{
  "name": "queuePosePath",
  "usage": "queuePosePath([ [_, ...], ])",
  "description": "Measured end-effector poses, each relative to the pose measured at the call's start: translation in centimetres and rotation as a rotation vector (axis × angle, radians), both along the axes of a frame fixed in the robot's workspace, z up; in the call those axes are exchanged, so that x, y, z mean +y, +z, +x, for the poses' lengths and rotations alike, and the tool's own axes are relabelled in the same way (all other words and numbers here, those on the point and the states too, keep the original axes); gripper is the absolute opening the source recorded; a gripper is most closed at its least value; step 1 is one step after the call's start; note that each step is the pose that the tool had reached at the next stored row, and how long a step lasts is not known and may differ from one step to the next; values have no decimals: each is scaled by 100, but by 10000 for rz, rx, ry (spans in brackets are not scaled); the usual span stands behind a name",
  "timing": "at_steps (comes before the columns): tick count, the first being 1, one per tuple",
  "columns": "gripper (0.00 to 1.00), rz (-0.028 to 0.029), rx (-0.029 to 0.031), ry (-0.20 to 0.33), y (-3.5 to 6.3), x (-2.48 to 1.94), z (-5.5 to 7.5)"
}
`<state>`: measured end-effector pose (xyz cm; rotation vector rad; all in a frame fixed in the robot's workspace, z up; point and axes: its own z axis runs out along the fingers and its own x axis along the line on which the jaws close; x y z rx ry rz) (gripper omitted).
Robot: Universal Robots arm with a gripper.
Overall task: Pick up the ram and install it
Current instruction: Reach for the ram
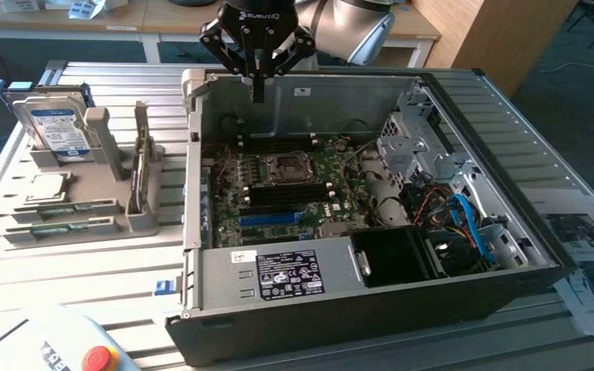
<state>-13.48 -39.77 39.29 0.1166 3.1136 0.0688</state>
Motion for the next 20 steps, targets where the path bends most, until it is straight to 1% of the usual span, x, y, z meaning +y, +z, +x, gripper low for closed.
queuePosePath([
  [20,10,0,0,-1,-9,43,-590],
])
